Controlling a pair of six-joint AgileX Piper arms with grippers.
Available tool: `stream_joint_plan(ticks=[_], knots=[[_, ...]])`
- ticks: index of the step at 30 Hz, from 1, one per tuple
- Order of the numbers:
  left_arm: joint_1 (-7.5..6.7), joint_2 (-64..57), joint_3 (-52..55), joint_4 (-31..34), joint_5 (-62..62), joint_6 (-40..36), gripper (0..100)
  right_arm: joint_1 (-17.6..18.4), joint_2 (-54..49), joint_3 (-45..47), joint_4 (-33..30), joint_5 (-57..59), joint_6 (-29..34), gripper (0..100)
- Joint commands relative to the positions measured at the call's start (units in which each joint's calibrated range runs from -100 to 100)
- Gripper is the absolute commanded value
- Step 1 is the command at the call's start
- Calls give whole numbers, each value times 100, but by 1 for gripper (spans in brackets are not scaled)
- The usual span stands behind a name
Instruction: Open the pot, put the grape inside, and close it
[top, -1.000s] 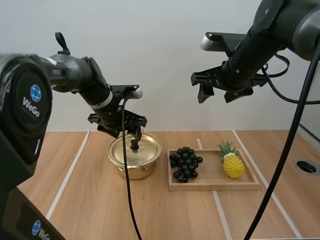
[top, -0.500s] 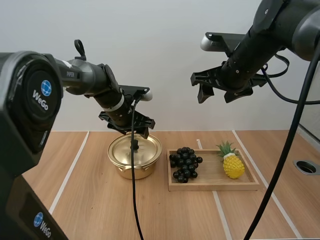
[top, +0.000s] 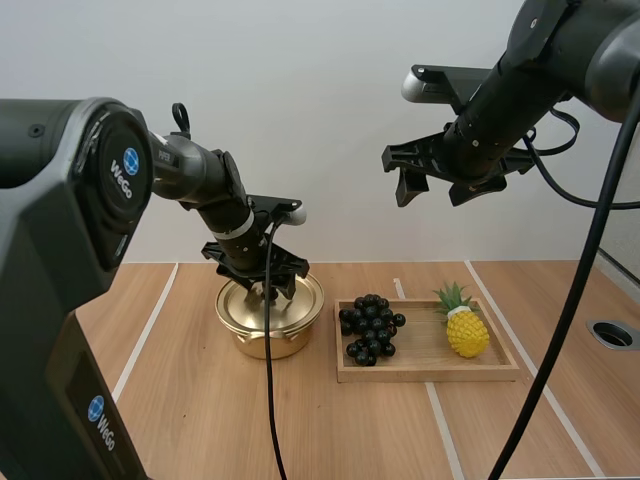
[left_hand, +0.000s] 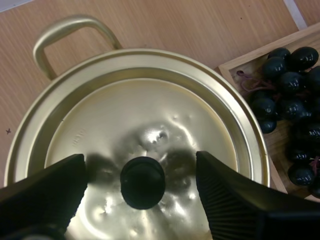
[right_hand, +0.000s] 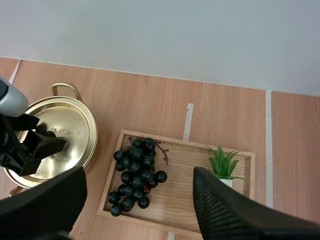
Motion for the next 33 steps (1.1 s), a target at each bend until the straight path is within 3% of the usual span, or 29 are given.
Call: stream_joint_plan(ticks=[1,6,17,33], knots=[[-24,102,1,1,-53,44,87,11,-62,15,-22,0,-41,100],[-24,102,1,34,-53,-369,0,11,-62,15,-10,0,-41,100],[-24,-226,-150,160,-178,-419,1,11,-62,15,-10,0,-41,100],[-16,-2442,-1784,1190,-178,-1184,1,11,17,27,82,0,-248,100]])
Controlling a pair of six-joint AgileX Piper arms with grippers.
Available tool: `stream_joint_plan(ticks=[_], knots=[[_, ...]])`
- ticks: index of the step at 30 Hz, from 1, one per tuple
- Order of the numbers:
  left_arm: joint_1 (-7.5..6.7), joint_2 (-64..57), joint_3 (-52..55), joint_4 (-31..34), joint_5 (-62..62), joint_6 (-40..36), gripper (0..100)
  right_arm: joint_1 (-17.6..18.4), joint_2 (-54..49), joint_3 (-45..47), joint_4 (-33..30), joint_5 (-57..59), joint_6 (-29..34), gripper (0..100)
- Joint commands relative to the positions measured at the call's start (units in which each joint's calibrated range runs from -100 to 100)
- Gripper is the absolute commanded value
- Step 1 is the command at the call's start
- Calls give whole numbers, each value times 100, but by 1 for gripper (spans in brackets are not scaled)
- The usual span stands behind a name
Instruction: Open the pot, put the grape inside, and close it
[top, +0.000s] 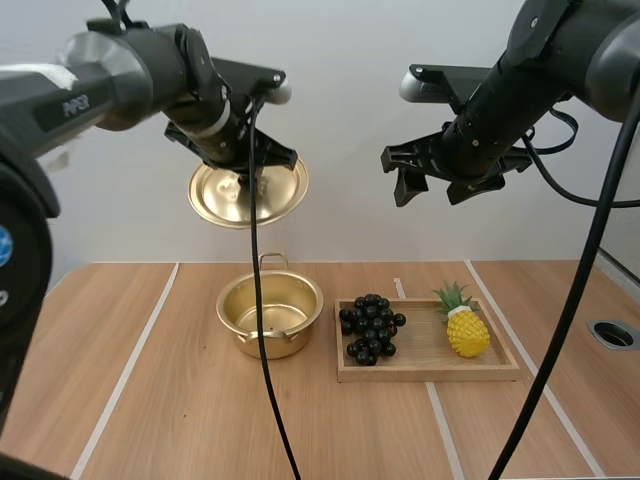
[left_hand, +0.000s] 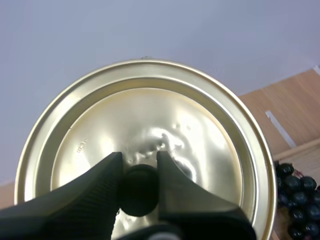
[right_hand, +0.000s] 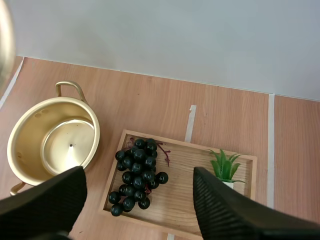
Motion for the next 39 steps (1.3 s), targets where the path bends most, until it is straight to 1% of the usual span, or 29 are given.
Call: stream_joint_plan(ticks=[1,6,10,13,20,28,32,35,37,39], knots=[[2,-488,-390,240,-132,-271,1,11,39,27,14,0,-91,100],[2,-1214,-1021,549,-163,-358,0,11,155,27,51,0,-104,100],[2,-1709,-1415,1040,-84,-714,0,11,294,116,182,0,-273,100],[2,-2071,-1623,1273,4,-928,0,11,437,283,323,0,-323,100],[2,-2855,-2083,1315,8,-1005,0,11,1024,547,356,0,-323,100],[2,-3377,-2903,1315,8,-1005,0,24,1564,580,356,0,-323,100],[2,-3495,-3381,1315,8,-1005,0,198,1749,580,356,0,-323,100],[2,-3520,-3753,1315,-111,-1005,0,442,1881,580,356,0,-323,100],[2,-3520,-3948,1315,-322,-1005,0,600,1966,580,254,0,-298,100],[2,-3520,-4103,1315,-597,-1005,0,697,2044,580,5,0,-289,100]])
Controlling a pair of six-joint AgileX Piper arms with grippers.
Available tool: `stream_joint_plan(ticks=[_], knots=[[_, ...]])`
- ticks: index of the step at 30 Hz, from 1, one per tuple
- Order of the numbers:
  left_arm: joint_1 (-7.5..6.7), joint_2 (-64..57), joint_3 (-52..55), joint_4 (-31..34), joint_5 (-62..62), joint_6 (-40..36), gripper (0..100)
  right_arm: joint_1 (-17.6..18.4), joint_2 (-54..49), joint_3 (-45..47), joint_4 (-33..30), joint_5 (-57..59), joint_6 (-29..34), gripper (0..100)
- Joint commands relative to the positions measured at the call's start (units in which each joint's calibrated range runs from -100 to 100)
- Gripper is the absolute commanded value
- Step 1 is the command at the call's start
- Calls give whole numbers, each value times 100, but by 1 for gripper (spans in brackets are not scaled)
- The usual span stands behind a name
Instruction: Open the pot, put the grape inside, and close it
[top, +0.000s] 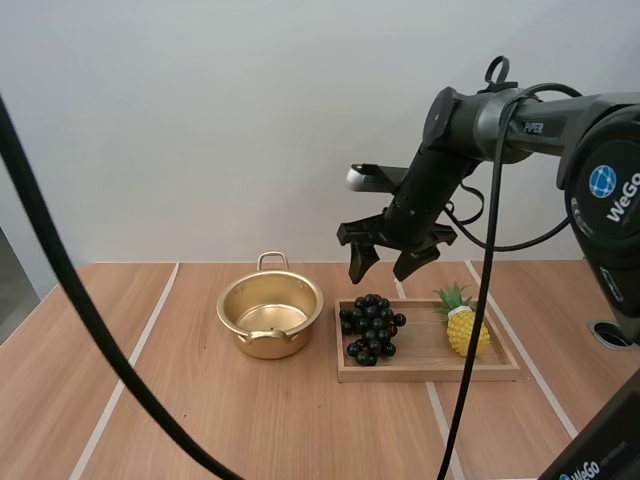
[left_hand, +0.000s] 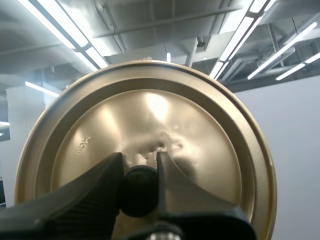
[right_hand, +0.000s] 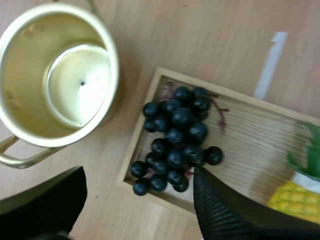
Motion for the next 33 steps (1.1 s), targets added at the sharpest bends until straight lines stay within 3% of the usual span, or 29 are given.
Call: stream_joint_plan(ticks=[1,6,14,26,33], knots=[[2,-17,-243,46,-676,-52,0,118,80,29,-476,36,28,100],[2,-17,-403,46,-1402,-52,0,121,306,29,-1432,-85,537,100],[2,-17,-403,46,-2121,-52,0,121,712,29,-566,36,537,100],[2,9,-403,46,-4199,-32,0,121,1299,29,-637,-330,537,100],[2,36,-414,46,-4202,-32,0,121,1461,29,-610,-678,537,100]])
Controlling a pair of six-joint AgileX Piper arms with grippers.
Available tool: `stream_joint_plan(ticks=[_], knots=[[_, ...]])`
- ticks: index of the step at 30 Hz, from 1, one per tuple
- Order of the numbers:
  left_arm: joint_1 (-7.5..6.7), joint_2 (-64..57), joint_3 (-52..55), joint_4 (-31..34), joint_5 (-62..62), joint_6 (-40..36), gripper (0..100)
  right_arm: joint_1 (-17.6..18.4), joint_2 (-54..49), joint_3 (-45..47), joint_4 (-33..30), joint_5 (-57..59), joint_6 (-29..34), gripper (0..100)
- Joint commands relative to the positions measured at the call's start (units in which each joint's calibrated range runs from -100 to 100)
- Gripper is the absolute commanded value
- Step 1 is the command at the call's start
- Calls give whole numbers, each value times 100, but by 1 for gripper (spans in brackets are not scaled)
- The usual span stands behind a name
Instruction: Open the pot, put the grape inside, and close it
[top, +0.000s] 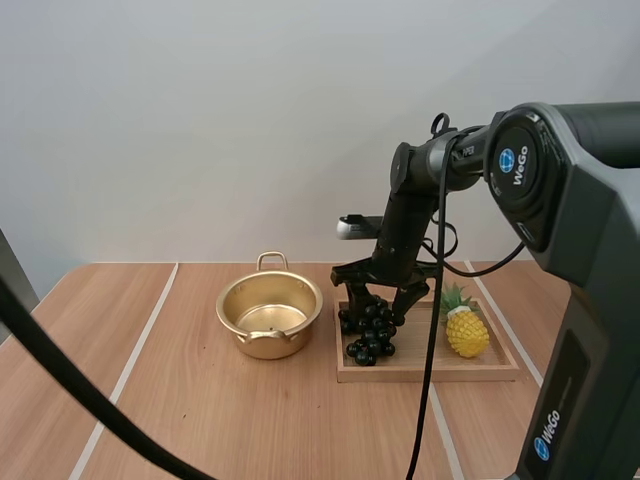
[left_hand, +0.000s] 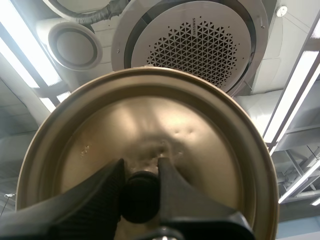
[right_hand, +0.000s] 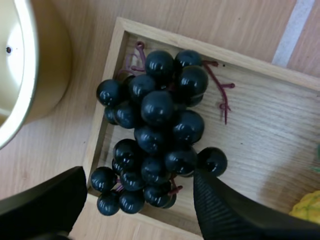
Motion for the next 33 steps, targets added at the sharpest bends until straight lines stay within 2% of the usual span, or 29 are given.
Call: stream_joint_plan(ticks=[1,17,22,23,25,26,33], knots=[[2,60,-28,46,17,-32,0,-14,63,29,1,-254,5,100],[2,60,-28,46,458,-32,0,-14,899,29,-130,-513,5,100],[2,71,-28,46,534,-32,0,-14,927,29,-130,-453,-275,100],[2,71,-28,46,534,-32,0,-14,927,29,-130,-421,-343,80],[2,71,-28,46,534,-32,0,-14,927,29,-130,-297,-321,15],[2,71,-28,46,534,-32,0,-14,927,29,-119,-210,-287,0],[2,71,-28,46,534,-32,0,-14,728,-19,200,373,-263,0]])
